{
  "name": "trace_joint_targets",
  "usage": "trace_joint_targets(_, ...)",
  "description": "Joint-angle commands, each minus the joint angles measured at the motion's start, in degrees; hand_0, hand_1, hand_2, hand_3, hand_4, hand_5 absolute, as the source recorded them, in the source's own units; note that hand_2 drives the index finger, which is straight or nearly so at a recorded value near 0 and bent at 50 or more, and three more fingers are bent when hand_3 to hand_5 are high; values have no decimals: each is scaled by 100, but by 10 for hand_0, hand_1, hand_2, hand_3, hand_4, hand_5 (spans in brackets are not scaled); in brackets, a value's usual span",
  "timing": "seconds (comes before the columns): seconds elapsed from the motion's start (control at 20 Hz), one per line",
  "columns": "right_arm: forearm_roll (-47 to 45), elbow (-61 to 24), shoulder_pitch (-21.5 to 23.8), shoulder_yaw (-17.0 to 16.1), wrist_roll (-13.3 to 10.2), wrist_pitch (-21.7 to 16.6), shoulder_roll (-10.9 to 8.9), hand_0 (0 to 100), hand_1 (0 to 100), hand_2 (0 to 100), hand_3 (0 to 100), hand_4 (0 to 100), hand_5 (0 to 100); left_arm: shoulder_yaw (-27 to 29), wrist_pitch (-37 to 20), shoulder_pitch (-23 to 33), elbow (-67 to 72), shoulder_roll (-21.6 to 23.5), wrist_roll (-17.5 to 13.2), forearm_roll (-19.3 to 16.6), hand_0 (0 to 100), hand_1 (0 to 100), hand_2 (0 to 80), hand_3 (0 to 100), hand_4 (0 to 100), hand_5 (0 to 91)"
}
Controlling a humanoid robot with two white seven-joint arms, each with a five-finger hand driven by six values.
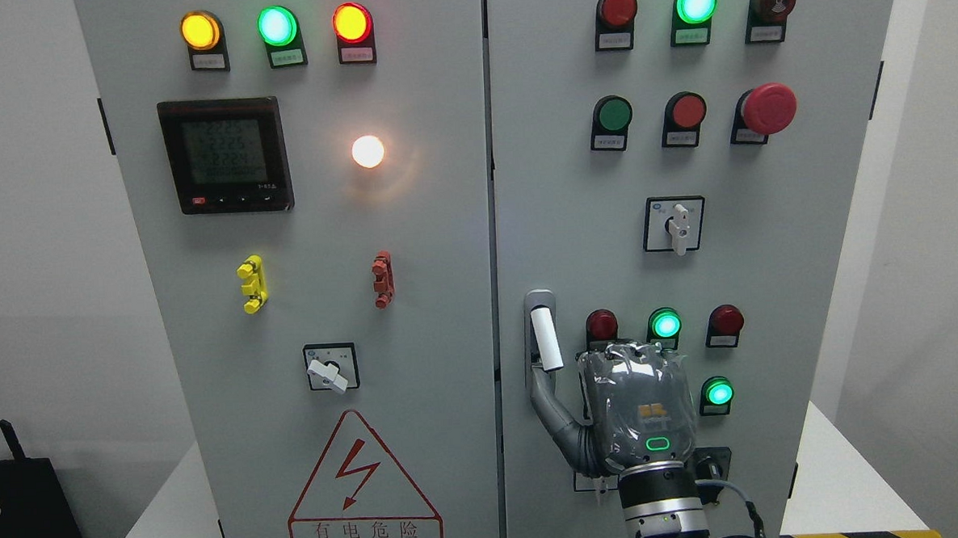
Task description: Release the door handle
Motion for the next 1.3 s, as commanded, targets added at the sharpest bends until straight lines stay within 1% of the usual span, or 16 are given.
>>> trace_joint_targets(0.0,0,-3,-3,-3,2,31,-2,517,0,967,1000,901,985,9,4,-17,53,0,-2,0,120,389,0,0,0,0)
trace_joint_targets(0.4,0,-12,-3,-3,-7,40,-2,518,0,965,1000,915,985,9,4,-17,53,0,-2,0,120,389,0,0,0,0)
trace_joint_targets(1.25,0,-21,-3,-3,-7,75,-2,520,0,963,1000,909,989,9,4,-9,53,0,-2,0,120,389,0,0,0,0)
